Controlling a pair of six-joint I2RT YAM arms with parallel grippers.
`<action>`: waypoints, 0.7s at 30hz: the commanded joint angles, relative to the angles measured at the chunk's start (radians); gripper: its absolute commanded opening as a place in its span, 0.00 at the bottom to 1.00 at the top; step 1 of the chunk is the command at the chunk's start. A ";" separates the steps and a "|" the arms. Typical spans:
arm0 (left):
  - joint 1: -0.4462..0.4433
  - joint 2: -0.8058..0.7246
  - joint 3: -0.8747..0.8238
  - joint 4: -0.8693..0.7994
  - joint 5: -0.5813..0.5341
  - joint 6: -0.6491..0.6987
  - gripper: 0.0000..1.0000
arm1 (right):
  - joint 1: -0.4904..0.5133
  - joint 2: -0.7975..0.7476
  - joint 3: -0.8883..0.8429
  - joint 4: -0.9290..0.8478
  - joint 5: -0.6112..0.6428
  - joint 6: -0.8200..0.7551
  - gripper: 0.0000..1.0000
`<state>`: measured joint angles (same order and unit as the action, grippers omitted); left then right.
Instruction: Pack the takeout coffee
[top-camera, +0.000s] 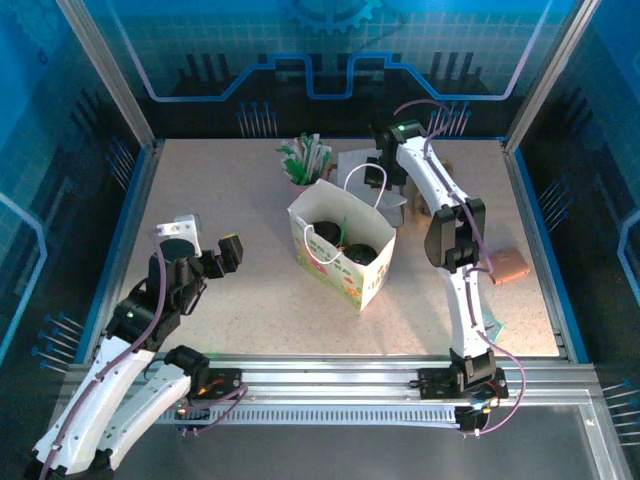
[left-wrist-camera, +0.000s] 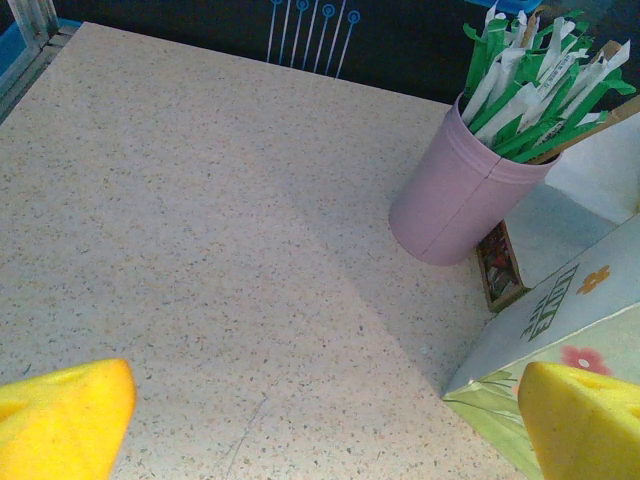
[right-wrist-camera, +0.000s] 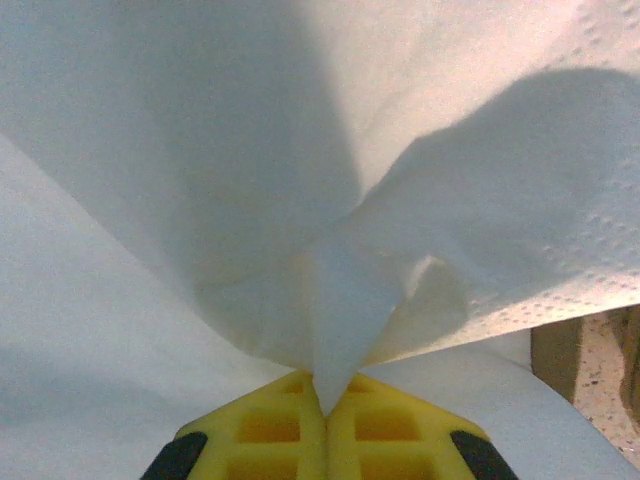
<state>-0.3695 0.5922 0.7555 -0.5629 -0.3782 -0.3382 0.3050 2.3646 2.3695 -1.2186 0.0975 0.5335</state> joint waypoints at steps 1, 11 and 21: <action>0.001 -0.001 -0.004 0.011 -0.015 0.011 0.99 | -0.019 -0.090 0.007 -0.030 -0.022 -0.006 0.00; 0.000 -0.001 -0.001 0.011 -0.008 0.013 0.99 | -0.087 -0.242 -0.106 0.039 -0.145 0.020 0.00; 0.001 -0.002 0.001 0.008 0.002 0.012 0.99 | -0.171 -0.417 -0.277 0.144 -0.258 0.067 0.00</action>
<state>-0.3695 0.5922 0.7555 -0.5629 -0.3779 -0.3378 0.1604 2.0113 2.1262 -1.1179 -0.1043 0.5720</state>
